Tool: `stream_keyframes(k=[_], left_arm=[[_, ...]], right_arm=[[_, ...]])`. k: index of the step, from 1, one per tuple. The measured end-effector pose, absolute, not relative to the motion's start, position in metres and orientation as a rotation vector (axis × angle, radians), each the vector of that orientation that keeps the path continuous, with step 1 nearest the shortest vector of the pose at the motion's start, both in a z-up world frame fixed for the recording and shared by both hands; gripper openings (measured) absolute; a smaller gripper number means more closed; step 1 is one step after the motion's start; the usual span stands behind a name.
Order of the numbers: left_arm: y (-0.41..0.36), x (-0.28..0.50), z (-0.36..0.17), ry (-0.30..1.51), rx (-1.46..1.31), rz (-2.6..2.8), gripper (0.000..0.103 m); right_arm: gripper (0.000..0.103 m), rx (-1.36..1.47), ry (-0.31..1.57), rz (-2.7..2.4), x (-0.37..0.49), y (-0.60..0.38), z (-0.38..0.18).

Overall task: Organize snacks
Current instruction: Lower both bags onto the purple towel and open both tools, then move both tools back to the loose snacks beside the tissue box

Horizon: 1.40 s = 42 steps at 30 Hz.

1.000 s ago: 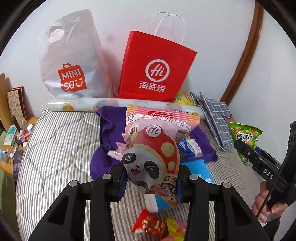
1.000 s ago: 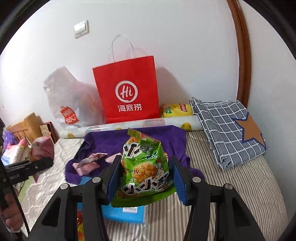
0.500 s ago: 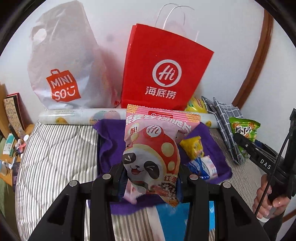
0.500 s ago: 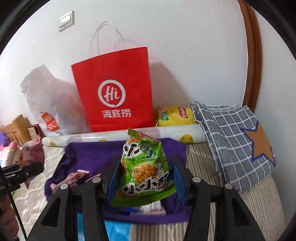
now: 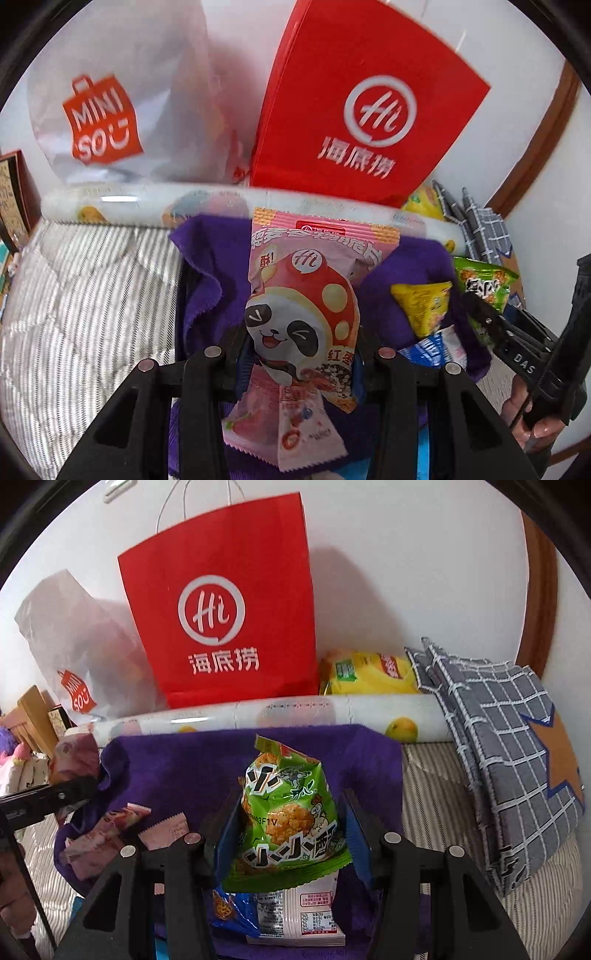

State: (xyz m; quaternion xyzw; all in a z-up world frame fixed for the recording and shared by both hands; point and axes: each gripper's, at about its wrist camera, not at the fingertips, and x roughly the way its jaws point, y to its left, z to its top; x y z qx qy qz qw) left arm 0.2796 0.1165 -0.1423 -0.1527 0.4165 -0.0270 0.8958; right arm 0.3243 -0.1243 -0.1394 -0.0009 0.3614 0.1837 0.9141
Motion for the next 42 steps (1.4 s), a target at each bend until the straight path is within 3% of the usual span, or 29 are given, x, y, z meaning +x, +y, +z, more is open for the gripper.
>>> stream_keyframes(k=[13, 17, 29, 42], left_arm=[[0.111, 0.284, -0.163, 0.948, -0.314, -0.074, 0.041], [0.107, 0.282, -0.159, 0.947, -0.296, -0.069, 0.042], [0.102, 0.269, -0.138, 0.928, -0.277, -0.042, 0.060], [0.103, 0.204, -0.114, 0.895, -0.260, -0.036, 0.061]], right_arm=[[0.052, -0.018, 0.765, 0.400, 0.321, -0.120, -0.151], [0.057, -0.026, 0.749, 0.405, 0.316, -0.117, -0.147], [0.061, -0.036, 0.695, 0.373, 0.289, -0.118, -0.124], [0.061, -0.014, 0.640, 0.330, 0.215, -0.140, -0.098]])
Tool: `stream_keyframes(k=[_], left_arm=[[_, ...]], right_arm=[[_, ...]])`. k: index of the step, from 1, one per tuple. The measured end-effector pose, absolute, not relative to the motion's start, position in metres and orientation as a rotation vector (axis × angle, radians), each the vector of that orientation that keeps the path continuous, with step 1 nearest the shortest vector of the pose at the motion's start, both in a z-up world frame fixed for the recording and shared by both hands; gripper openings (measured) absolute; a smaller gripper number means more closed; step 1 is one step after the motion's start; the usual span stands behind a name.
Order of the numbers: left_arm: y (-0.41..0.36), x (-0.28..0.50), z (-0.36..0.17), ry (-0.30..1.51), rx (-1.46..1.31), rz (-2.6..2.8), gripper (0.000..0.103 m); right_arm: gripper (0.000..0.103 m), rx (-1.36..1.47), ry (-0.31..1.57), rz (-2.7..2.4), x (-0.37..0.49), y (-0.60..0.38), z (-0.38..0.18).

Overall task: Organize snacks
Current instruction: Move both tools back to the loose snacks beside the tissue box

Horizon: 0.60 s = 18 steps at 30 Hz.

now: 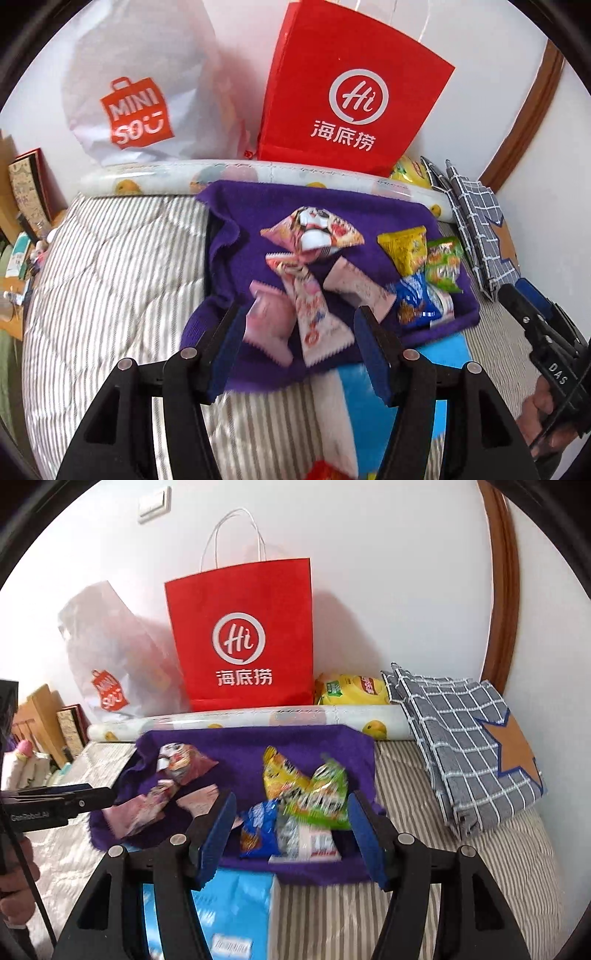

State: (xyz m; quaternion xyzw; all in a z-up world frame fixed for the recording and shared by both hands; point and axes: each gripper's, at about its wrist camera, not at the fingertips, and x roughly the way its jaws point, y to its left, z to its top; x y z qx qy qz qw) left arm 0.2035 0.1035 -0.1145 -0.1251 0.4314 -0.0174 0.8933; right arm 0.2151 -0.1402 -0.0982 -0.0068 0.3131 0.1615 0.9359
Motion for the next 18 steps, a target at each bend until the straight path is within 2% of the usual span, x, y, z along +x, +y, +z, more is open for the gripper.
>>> stream_keyframes(k=[18], left_arm=[[0.108, 0.113, -0.122, 0.911, -0.248, 0.019, 0.060]], right_arm=[[0.061, -0.028, 0.705, 0.412, 0.111, -0.133, -0.114]])
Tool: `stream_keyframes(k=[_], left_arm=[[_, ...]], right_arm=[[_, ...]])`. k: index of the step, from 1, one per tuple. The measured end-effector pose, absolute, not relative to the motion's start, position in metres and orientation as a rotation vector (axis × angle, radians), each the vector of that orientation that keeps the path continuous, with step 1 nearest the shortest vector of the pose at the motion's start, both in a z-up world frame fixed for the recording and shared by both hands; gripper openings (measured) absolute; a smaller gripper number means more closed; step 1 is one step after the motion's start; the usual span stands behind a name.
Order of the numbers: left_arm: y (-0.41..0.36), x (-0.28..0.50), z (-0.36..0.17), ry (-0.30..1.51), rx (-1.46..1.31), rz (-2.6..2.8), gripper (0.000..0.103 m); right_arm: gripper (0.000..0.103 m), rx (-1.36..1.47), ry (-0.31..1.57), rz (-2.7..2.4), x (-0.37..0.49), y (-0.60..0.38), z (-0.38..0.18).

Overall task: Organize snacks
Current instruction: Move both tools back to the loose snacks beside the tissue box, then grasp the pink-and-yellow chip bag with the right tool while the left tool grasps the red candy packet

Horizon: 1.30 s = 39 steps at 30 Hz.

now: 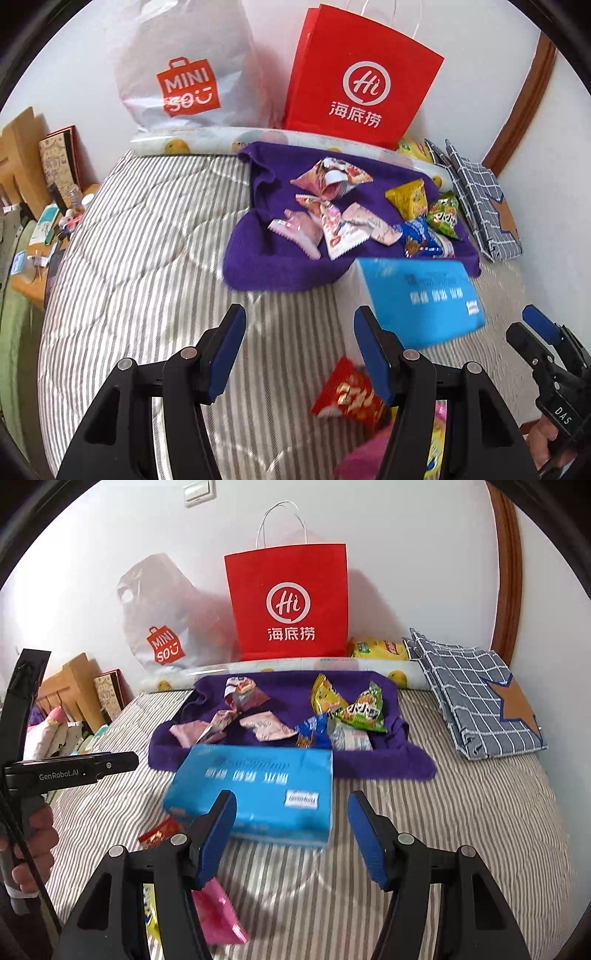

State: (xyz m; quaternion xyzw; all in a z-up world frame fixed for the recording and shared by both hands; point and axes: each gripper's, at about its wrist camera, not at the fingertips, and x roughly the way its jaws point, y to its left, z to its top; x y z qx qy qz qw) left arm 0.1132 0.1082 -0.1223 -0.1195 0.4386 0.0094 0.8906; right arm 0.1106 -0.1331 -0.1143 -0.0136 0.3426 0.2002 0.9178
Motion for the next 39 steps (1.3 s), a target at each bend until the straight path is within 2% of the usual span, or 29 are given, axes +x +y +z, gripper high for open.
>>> stream_keyframes(k=[11, 39], left_arm=[[0.118, 0.085, -0.139, 0.939, -0.271, 0.037, 0.060], [0.143, 0.078, -0.146, 0.951, -0.290, 0.062, 0.060]], right_arm=[[0.061, 0.043, 0.749, 0.432, 0.097, -0.133, -0.122], [0.063, -0.055, 0.828, 0.635, 0.062, -0.072, -0.148]])
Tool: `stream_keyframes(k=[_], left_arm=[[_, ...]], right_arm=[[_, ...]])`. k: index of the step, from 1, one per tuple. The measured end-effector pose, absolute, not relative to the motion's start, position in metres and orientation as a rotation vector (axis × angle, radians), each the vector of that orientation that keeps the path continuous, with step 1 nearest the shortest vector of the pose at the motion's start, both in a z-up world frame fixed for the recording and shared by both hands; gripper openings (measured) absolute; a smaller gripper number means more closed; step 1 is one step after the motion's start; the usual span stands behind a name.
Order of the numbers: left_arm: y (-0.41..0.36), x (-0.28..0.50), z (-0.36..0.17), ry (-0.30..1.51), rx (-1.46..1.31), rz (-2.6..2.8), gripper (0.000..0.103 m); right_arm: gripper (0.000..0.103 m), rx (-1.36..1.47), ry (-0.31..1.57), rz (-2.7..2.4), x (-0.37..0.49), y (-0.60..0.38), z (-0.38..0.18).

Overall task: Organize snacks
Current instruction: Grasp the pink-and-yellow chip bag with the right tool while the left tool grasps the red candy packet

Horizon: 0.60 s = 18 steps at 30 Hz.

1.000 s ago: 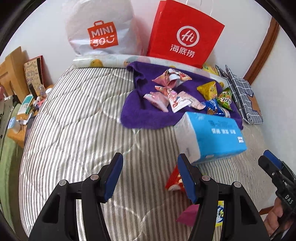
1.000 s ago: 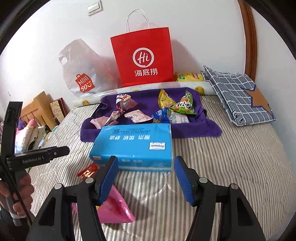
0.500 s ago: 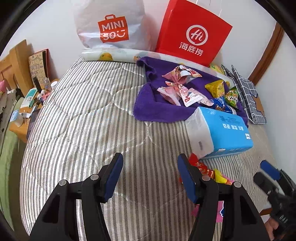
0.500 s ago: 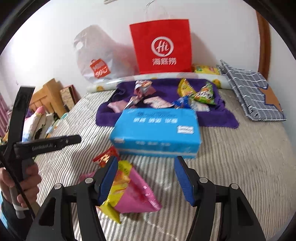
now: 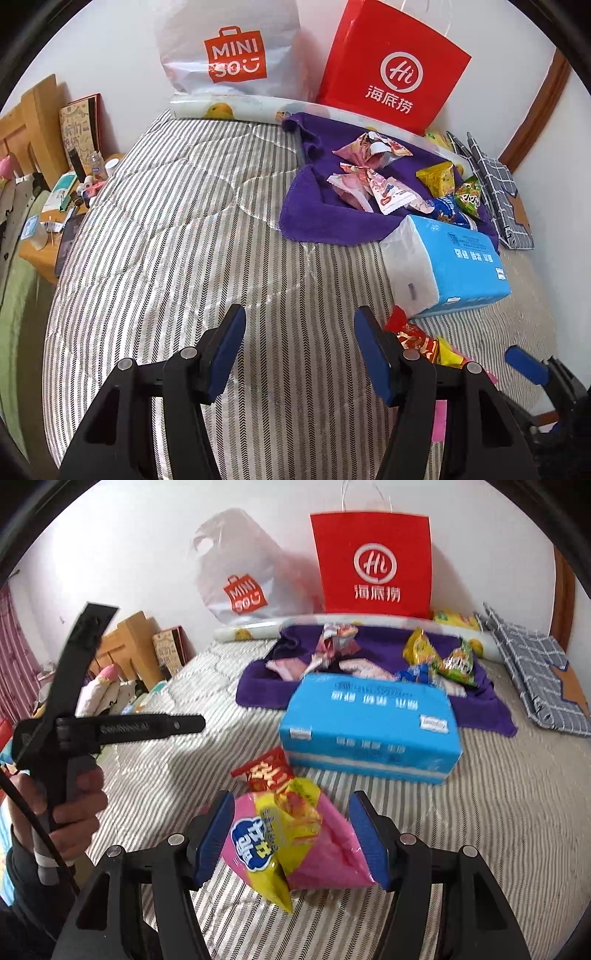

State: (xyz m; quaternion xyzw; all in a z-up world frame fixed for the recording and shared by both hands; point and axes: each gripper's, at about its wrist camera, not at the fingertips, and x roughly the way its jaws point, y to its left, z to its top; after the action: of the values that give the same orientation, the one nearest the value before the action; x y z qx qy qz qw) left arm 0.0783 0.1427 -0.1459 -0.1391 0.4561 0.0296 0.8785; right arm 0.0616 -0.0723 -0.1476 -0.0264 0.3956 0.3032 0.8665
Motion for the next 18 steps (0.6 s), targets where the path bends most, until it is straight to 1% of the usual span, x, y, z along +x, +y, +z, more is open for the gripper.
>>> stream_keyframes(k=[7, 10, 11, 14, 18], left_arm=[[0.145, 0.083, -0.151, 0.969, -0.304, 0.059, 0.060], [0.145, 0.085, -0.152, 0.972, -0.305, 0.063, 0.060], [0.145, 0.086, -0.152, 0.975, -0.309, 0.063, 0.060], [0.143, 0.088, -0.155, 0.986, -0.307, 0.058, 0.060], [0.141, 0.090, -0.156, 0.992, -0.304, 0.058, 0.060]], right_arm=[[0.063, -0.093, 0.884, 0.681, 0.061, -0.063, -0.167], [0.067, -0.112, 0.873, 0.693, 0.060, -0.058, -0.172], [0.072, -0.121, 0.868, 0.689, 0.060, -0.056, -0.174], [0.081, -0.155, 0.855, 0.687, 0.061, -0.050, -0.179], [0.082, -0.204, 0.842, 0.648, 0.063, -0.044, -0.188]])
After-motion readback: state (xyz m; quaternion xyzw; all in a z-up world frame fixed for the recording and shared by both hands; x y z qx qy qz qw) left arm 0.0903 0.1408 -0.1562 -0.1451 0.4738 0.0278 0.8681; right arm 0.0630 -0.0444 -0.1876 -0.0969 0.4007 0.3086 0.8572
